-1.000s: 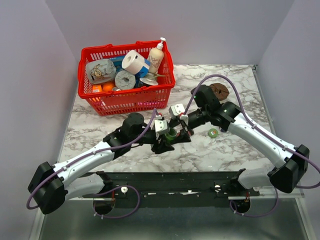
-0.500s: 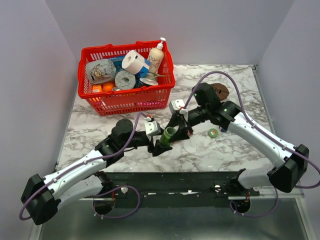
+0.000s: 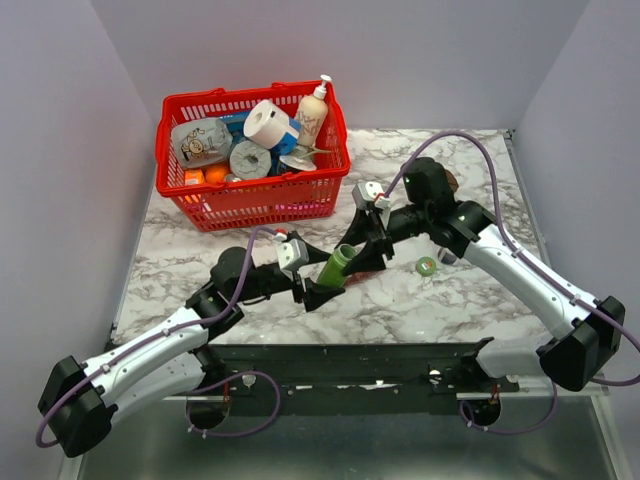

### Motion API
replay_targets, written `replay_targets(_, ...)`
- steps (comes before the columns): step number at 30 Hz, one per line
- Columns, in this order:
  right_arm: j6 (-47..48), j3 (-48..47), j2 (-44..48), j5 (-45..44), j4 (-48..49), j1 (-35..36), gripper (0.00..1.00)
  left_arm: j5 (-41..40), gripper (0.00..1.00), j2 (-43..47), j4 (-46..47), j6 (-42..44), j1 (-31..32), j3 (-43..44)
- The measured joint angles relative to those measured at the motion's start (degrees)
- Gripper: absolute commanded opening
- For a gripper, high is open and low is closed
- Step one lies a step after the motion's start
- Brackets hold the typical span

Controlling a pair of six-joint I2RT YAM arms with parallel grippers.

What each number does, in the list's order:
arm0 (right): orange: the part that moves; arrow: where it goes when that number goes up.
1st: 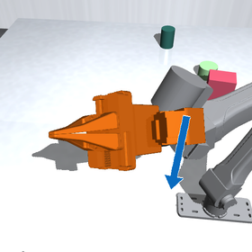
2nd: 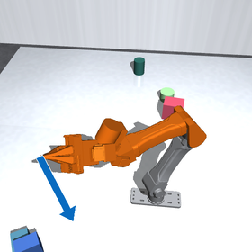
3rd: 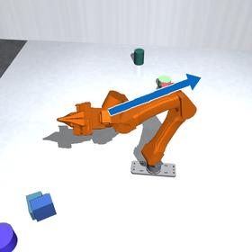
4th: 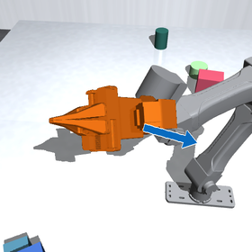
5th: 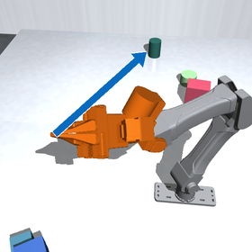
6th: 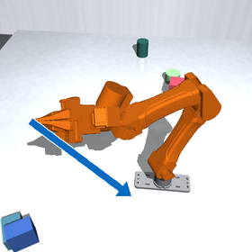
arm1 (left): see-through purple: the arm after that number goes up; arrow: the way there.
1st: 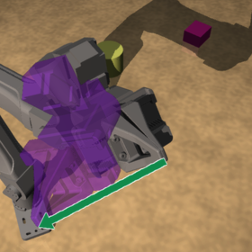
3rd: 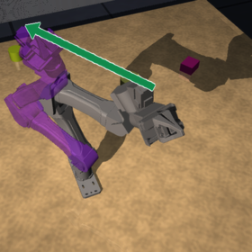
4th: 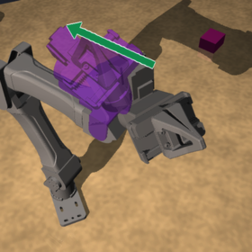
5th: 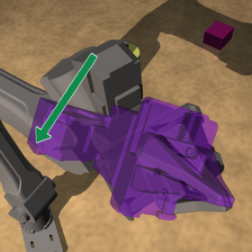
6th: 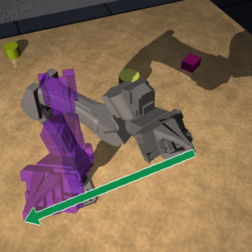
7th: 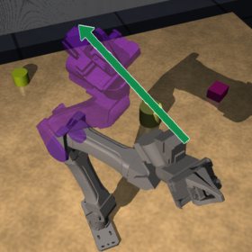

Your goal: Sort the pills into containers

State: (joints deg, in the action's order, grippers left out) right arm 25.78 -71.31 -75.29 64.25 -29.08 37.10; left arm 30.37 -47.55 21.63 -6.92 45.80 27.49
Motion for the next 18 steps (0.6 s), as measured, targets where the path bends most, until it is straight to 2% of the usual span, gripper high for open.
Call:
replay_targets(7, -3.4, 1.6, 0.2, 1.4, 3.8, -0.4, 0.19, -0.8, 0.82, -1.7, 0.2, -0.4, 0.0, 0.0)
replay_targets(11, -3.9, 2.4, 0.2, 1.4, 5.3, -0.4, 0.19, -1.0, 0.75, -2.3, 0.2, -0.7, 0.0, 0.0)
replay_targets(14, -3.9, 2.9, 0.2, 1.3, 6.3, -0.5, 0.19, -0.9, 0.65, -2.8, 0.1, -1.4, 0.0, 0.2)
replay_targets(18, -3.7, 3.4, 0.2, 1.0, 7.3, -0.8, 0.19, -0.7, 0.65, -3.5, 0.0, -2.2, 0.1, 0.3)
